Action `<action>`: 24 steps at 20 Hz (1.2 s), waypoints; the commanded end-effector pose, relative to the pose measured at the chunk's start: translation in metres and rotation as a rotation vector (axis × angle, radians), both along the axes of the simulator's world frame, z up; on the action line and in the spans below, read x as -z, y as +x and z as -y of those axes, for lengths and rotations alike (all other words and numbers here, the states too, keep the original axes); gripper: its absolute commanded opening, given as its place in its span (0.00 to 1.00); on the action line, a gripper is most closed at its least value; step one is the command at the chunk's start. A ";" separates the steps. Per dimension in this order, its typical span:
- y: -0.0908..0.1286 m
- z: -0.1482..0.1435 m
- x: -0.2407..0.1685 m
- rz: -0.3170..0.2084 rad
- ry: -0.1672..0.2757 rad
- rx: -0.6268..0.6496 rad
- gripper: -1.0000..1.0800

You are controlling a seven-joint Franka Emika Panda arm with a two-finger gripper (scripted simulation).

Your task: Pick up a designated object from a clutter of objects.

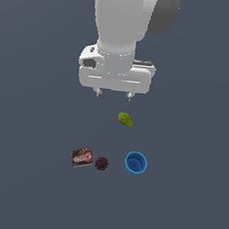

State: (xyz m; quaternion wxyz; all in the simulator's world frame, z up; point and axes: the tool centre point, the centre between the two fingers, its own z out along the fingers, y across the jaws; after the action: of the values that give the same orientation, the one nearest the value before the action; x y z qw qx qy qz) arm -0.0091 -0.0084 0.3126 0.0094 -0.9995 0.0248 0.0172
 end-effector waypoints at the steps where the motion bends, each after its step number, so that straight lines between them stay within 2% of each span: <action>1: 0.000 0.000 0.000 0.000 0.000 0.000 0.96; 10: -0.003 0.029 -0.011 0.008 -0.008 0.025 0.96; 17: -0.001 0.029 -0.009 0.008 -0.007 0.033 0.96; 24: 0.009 0.033 0.003 0.008 -0.003 0.105 0.96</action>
State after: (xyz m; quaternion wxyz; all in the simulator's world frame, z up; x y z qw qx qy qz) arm -0.0027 -0.0401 0.3134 0.0081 -0.9976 0.0674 0.0125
